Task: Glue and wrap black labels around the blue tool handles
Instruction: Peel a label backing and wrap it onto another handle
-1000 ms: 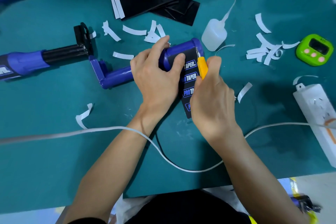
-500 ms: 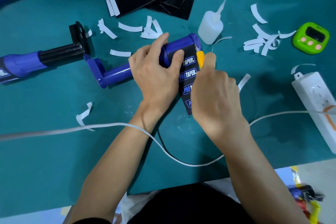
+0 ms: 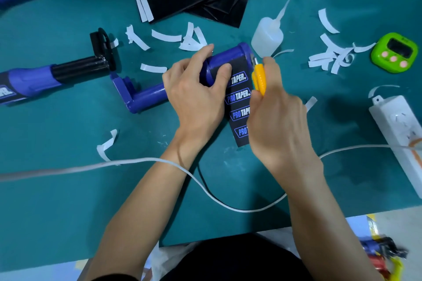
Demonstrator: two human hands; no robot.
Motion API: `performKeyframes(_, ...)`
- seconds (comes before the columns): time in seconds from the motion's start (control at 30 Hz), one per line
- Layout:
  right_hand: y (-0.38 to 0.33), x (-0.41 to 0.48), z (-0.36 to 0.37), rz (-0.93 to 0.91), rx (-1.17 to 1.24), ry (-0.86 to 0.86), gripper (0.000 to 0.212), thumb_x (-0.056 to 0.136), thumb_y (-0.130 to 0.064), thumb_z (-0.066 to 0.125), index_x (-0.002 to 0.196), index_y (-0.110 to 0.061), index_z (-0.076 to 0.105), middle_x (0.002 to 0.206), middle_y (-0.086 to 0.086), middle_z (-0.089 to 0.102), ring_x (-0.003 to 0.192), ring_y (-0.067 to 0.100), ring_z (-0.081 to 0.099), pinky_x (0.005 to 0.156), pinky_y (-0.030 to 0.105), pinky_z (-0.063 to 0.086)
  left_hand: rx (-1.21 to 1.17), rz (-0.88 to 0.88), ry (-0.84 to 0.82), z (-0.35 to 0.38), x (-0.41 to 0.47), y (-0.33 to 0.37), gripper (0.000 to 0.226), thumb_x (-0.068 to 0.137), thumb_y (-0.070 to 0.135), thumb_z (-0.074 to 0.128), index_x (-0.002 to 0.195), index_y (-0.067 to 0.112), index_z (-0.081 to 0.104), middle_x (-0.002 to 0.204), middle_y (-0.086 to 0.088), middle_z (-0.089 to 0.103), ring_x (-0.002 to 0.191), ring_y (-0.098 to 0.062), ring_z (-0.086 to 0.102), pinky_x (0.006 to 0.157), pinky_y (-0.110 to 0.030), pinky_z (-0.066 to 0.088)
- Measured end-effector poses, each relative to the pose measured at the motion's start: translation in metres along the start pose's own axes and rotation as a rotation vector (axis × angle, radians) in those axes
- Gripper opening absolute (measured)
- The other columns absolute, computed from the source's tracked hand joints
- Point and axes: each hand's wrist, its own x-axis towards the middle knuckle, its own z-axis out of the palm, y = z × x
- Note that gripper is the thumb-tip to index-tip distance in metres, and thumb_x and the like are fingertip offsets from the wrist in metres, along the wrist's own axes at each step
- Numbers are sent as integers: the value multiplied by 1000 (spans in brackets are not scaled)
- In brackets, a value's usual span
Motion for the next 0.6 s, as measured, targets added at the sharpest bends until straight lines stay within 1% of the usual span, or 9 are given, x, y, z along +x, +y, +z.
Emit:
performKeyframes(0.07,2,-2,0,-7,64,48,51,106,-20,44,150,-33,23,66,-13,45,56,21,43,65,39,29,3,-11,7,0,0,0,37,86,42,78,121,29,77,100,3,69,95,-3,41,103,-37,41)
performKeyframes(0.13,5,-2,1,-14,101,70,44,105,-20,47,142,-34,27,69,-13,44,55,9,42,65,37,26,4,-11,7,1,0,0,37,86,41,79,120,29,77,99,1,69,96,-5,44,102,-37,41)
performKeyframes(0.23,8,2,1,-25,119,70,26,105,-20,46,125,-30,34,70,-11,45,56,7,42,64,37,23,1,-16,5,0,0,1,36,85,41,79,119,28,78,99,0,69,98,-12,49,101,-35,41)
performKeyframes(0.3,9,5,2,-38,92,34,17,105,-20,46,118,-26,36,70,-9,46,57,9,41,64,38,25,-2,-25,2,0,0,2,37,85,42,79,119,29,78,99,-1,68,99,-14,49,101,-33,41)
performKeyframes(0.37,9,6,3,-40,69,8,13,106,-22,46,115,-25,37,71,-7,48,57,20,41,65,39,28,-2,-30,-3,0,0,2,37,84,43,79,119,29,78,100,-2,68,100,-16,51,101,-32,41)
performKeyframes(0.47,9,7,4,-43,34,-4,17,107,-23,45,123,-25,40,71,-3,50,63,31,41,65,41,31,-3,-32,-2,0,0,2,37,84,43,79,119,30,78,101,0,68,100,-13,48,101,-35,42)
performKeyframes(0.6,5,5,4,-42,-12,-17,29,108,-23,43,136,-24,41,79,5,58,68,35,42,65,43,36,-3,-20,0,0,1,2,36,84,45,77,117,30,78,100,2,69,98,-9,45,101,-35,42)
